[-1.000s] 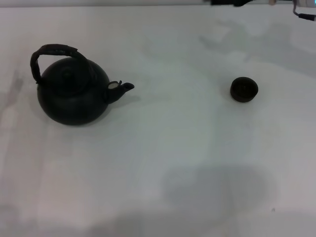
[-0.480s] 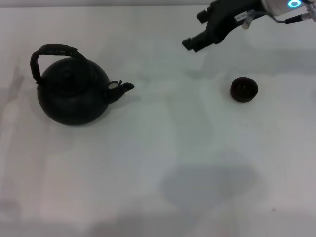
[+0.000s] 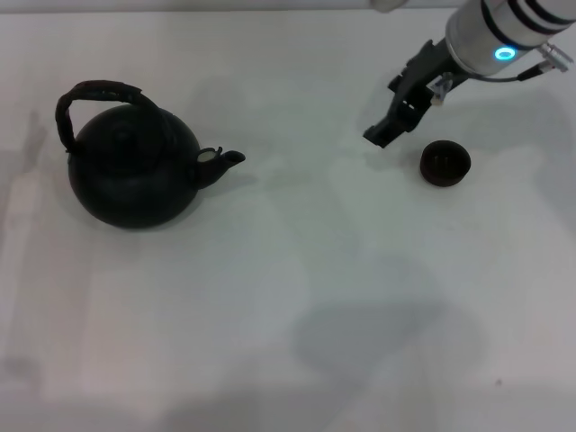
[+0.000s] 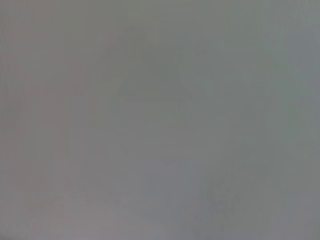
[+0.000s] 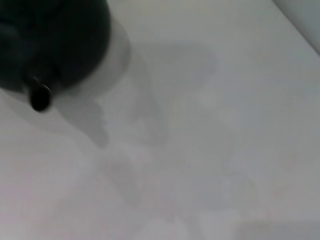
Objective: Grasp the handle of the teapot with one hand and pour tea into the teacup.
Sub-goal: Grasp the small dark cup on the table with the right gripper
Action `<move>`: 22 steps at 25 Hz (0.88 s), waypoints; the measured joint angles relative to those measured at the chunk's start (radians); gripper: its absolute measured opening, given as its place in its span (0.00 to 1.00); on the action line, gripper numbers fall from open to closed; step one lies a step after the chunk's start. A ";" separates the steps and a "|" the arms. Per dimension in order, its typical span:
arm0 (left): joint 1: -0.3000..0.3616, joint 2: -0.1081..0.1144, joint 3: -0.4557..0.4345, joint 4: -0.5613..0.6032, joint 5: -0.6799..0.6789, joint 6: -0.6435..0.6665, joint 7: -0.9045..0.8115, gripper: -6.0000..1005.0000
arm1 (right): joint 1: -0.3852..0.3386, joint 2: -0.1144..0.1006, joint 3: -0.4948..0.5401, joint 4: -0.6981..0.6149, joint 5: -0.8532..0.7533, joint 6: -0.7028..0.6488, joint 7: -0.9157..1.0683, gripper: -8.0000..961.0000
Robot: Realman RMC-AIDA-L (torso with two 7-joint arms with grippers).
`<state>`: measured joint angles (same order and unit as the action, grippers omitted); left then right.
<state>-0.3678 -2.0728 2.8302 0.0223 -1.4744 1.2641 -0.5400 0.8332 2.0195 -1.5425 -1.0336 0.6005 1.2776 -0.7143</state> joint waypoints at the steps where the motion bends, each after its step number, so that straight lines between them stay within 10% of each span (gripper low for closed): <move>1: -0.002 0.000 0.000 0.000 0.000 0.000 0.000 0.87 | 0.002 0.000 -0.011 0.009 -0.014 -0.008 0.013 0.87; 22: -0.008 0.001 0.000 -0.002 0.002 -0.011 0.000 0.87 | 0.079 0.006 -0.111 0.242 -0.078 -0.094 0.076 0.87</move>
<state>-0.3758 -2.0722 2.8302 0.0199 -1.4724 1.2527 -0.5400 0.9122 2.0253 -1.6530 -0.7916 0.5226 1.1840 -0.6384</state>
